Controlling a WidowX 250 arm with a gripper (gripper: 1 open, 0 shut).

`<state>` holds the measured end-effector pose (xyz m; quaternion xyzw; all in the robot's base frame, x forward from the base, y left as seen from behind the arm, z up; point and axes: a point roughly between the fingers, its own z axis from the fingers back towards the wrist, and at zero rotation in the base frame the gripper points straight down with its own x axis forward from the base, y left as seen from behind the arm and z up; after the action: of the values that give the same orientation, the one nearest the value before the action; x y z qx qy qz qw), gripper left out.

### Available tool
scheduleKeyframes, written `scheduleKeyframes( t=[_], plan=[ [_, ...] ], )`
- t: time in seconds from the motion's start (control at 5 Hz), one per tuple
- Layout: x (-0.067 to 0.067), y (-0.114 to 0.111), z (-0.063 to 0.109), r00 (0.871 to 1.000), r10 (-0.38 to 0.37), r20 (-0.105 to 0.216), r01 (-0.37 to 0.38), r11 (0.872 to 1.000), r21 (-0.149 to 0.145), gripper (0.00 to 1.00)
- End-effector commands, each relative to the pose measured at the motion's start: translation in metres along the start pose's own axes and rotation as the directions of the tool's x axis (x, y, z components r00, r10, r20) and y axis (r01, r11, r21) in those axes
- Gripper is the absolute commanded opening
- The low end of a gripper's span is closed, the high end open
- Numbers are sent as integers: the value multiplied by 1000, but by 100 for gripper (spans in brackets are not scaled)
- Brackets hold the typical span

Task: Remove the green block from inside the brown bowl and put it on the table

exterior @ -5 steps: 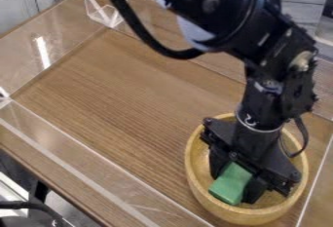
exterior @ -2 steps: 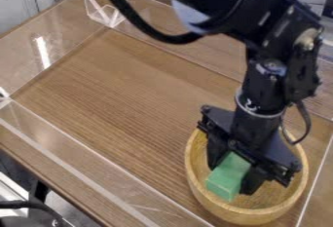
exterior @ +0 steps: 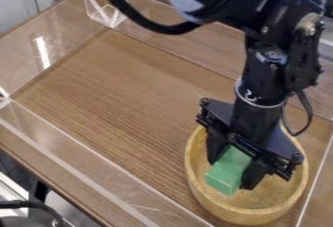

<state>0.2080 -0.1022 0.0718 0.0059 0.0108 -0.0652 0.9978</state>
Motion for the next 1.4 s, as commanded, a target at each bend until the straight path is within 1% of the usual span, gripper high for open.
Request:
scheduleKeyframes(
  t=[0.0, 0.4, 0.6, 0.8, 1.0, 1.2],
  plan=[
    [10, 1, 20, 997, 17, 73, -15, 999, -29, 0],
    [5, 12, 28, 995, 62, 81, -60, 998, -31, 0],
    [0, 22, 38, 989, 116, 93, -114, 993, -25, 0],
    [-6, 32, 51, 978, 180, 106, -179, 984, -20, 0],
    [-12, 42, 55, 964, 238, 116, -237, 971, -17, 0],
    [-21, 56, 51, 959, 256, 119, -256, 967, -16, 0]
  ],
)
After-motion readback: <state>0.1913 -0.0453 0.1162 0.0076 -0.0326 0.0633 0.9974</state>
